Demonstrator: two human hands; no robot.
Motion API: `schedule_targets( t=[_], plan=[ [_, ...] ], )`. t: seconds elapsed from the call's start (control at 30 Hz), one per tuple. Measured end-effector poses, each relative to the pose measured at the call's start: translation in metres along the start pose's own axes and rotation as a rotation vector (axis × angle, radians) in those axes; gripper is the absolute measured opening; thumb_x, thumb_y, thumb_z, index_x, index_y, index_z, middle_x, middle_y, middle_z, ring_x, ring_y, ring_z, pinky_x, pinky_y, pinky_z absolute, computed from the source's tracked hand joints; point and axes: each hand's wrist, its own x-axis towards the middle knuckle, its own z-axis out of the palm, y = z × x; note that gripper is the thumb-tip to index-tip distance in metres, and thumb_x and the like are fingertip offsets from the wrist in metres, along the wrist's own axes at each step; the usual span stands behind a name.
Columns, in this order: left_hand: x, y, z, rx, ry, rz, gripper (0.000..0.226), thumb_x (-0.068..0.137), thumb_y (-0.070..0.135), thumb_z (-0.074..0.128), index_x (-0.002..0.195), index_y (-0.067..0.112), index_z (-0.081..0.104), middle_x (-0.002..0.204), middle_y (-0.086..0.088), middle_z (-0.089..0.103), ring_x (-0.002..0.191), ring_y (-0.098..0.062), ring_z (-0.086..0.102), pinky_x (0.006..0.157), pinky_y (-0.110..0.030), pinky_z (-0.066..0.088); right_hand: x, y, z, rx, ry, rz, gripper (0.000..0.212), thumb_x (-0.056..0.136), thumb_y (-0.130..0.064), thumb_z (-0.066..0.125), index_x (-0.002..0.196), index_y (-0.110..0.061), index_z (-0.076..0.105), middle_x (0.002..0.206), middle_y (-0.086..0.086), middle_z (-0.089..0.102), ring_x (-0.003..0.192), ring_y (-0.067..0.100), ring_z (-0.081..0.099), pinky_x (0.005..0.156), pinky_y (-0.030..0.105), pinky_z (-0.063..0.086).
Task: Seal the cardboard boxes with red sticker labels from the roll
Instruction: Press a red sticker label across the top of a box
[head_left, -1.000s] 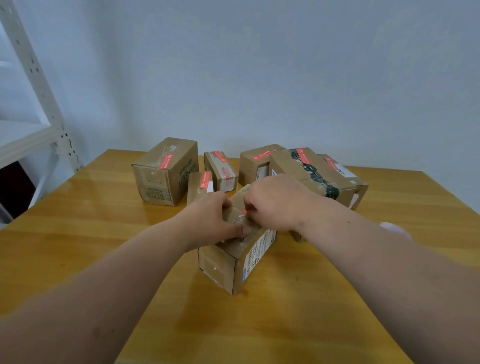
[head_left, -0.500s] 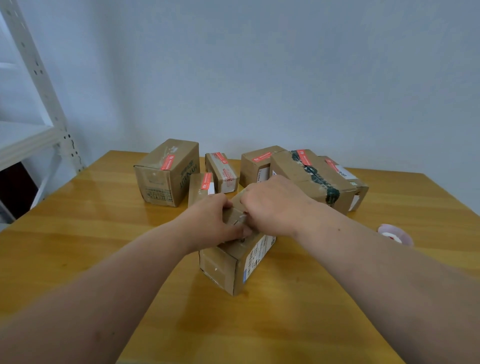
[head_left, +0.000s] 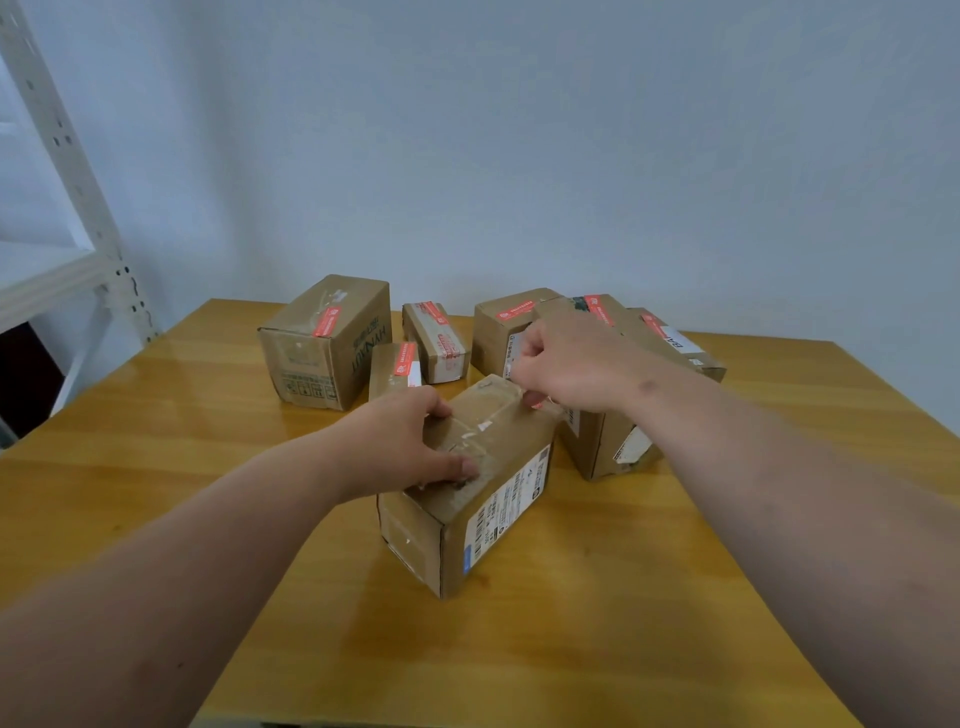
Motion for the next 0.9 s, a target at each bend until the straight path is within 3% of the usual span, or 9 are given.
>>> schedule_targets(
  t=[0.1, 0.23, 0.4, 0.47, 0.53, 0.6, 0.67, 0.77, 0.9],
  plan=[
    [-0.001, 0.001, -0.002, -0.02, -0.025, -0.001, 0.069, 0.078, 0.047, 0.074, 0.138, 0.029, 0.044, 0.12, 0.009, 0.05, 0.103, -0.01, 0.053, 0.071, -0.016, 0.045, -0.004, 0.003, -0.01, 0.18, 0.052, 0.085, 0.022, 0.085, -0.011, 0.056, 0.087, 0.009, 0.065, 0.095, 0.024, 0.071, 0.081, 0.037, 0.07, 0.066, 0.033, 0.05],
    [-0.004, 0.001, -0.004, -0.004, -0.053, 0.01, 0.07, 0.08, 0.045, 0.073, 0.14, 0.029, 0.043, 0.124, 0.008, 0.05, 0.103, -0.01, 0.051, 0.067, -0.013, 0.043, -0.006, 0.006, -0.017, 0.485, 0.033, 0.195, 0.011, 0.09, -0.007, 0.053, 0.082, -0.006, 0.06, 0.089, 0.015, 0.068, 0.088, 0.028, 0.072, 0.079, 0.041, 0.059],
    [-0.006, 0.001, -0.007, -0.001, -0.079, 0.012, 0.07, 0.082, 0.042, 0.073, 0.143, 0.029, 0.041, 0.133, 0.005, 0.049, 0.104, -0.01, 0.051, 0.074, -0.017, 0.045, -0.009, 0.007, -0.028, 0.698, 0.08, 0.24, 0.018, 0.089, -0.007, 0.055, 0.101, 0.003, 0.063, 0.09, 0.016, 0.068, 0.085, 0.029, 0.074, 0.079, 0.044, 0.06],
    [-0.008, 0.001, -0.007, -0.017, -0.057, 0.033, 0.069, 0.083, 0.039, 0.073, 0.143, 0.031, 0.041, 0.137, 0.007, 0.046, 0.107, -0.008, 0.048, 0.08, -0.019, 0.047, -0.01, 0.006, -0.028, 0.642, 0.089, 0.198, 0.016, 0.09, -0.01, 0.057, 0.099, 0.0, 0.065, 0.092, 0.015, 0.071, 0.083, 0.025, 0.074, 0.077, 0.039, 0.061],
    [-0.009, 0.0, -0.006, -0.082, 0.068, 0.071, 0.058, 0.085, 0.039, 0.071, 0.137, 0.033, 0.048, 0.132, 0.01, 0.046, 0.109, -0.008, 0.047, 0.086, -0.027, 0.049, -0.013, 0.003, -0.025, 0.482, 0.12, 0.113, 0.013, 0.089, -0.014, 0.058, 0.089, -0.004, 0.067, 0.089, 0.011, 0.074, 0.081, 0.019, 0.074, 0.078, 0.037, 0.06],
    [-0.011, 0.003, -0.006, -0.247, 0.243, 0.087, 0.029, 0.088, 0.042, 0.065, 0.114, 0.03, 0.061, 0.11, 0.011, 0.057, 0.098, -0.009, 0.055, 0.08, -0.029, 0.05, -0.017, -0.002, -0.019, 0.291, 0.167, 0.002, 0.017, 0.087, -0.014, 0.057, 0.082, 0.0, 0.066, 0.084, 0.008, 0.074, 0.078, 0.014, 0.071, 0.076, 0.025, 0.058],
    [-0.011, 0.007, -0.006, -0.405, 0.314, 0.062, 0.032, 0.091, 0.049, 0.057, 0.095, 0.018, 0.067, 0.09, 0.001, 0.064, 0.086, -0.014, 0.059, 0.075, -0.031, 0.048, -0.024, -0.011, -0.01, 0.098, 0.206, -0.119, 0.019, 0.089, -0.018, 0.057, 0.078, -0.004, 0.063, 0.076, 0.001, 0.07, 0.062, 0.007, 0.059, 0.056, 0.007, 0.045],
    [-0.01, 0.015, -0.006, -0.58, 0.249, 0.027, 0.04, 0.094, 0.051, 0.051, 0.093, 0.016, 0.07, 0.093, -0.002, 0.07, 0.084, -0.015, 0.063, 0.081, -0.034, 0.047, -0.027, -0.02, 0.008, -0.042, 0.23, -0.259, 0.025, 0.091, -0.027, 0.057, 0.068, -0.018, 0.058, 0.064, -0.003, 0.061, 0.05, 0.006, 0.046, 0.051, 0.024, 0.043],
    [-0.009, 0.014, -0.005, -0.702, 0.227, 0.013, 0.033, 0.091, 0.043, 0.061, 0.094, 0.013, 0.073, 0.086, 0.003, 0.072, 0.08, -0.012, 0.062, 0.076, -0.031, 0.044, -0.028, -0.024, 0.021, -0.073, 0.169, -0.329, 0.03, 0.092, -0.019, 0.054, 0.063, -0.022, 0.055, 0.068, -0.006, 0.057, 0.053, 0.005, 0.046, 0.047, 0.014, 0.032]
  ],
)
